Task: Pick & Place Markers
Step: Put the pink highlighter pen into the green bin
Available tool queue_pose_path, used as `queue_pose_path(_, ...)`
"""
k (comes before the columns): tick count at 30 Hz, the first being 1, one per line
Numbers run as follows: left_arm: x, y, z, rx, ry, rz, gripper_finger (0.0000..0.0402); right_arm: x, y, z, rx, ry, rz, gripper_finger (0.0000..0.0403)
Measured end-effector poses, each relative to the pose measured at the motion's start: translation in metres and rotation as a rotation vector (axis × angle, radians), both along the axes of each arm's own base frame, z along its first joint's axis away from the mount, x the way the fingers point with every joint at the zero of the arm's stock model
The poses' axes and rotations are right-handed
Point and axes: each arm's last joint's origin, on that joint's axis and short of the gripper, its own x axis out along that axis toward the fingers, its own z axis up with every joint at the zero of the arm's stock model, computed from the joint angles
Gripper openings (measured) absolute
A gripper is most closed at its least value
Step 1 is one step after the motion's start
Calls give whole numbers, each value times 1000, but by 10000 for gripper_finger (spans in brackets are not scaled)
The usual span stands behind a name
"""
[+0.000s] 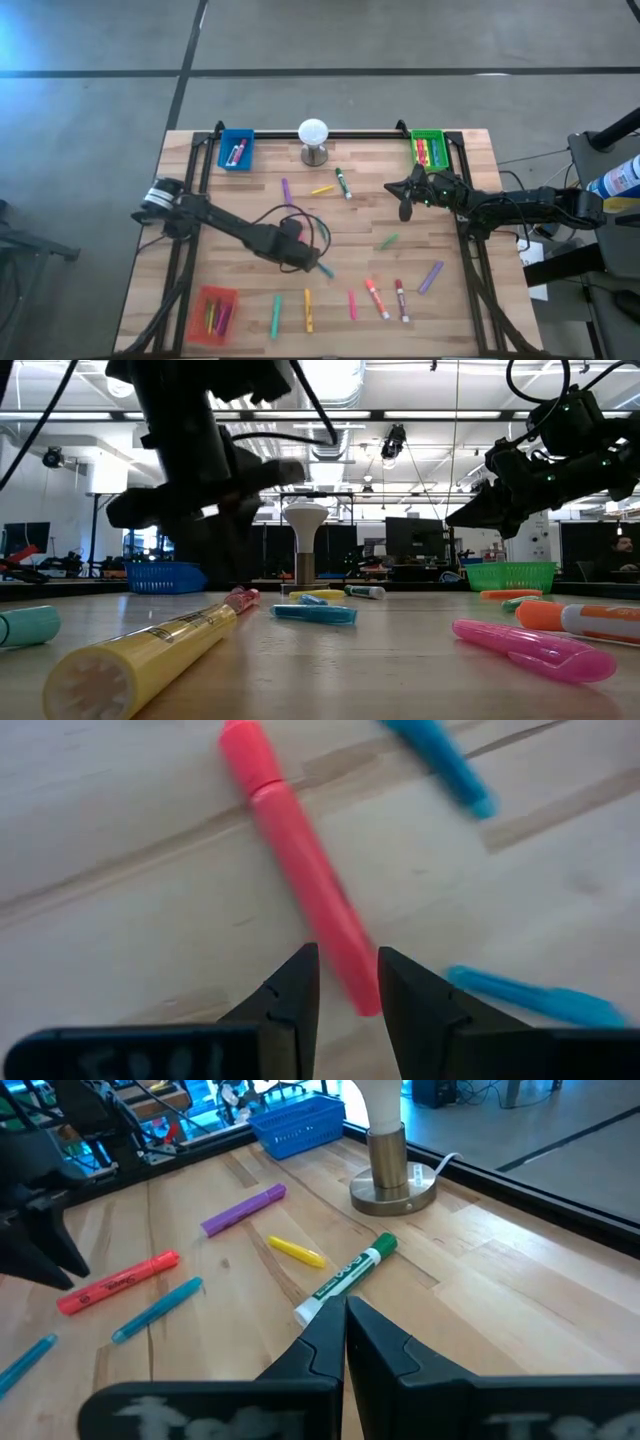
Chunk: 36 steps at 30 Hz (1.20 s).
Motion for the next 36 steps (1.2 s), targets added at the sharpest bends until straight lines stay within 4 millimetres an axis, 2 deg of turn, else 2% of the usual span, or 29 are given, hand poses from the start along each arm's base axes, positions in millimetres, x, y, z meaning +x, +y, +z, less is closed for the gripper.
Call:
queue_pose_path(27,2,2,-5,7,-21,58,99,0,0,0,3,-1,0,8)
queue_pose_path(36,5,2,-18,20,5,58,99,0,0,0,3,-1,0,9)
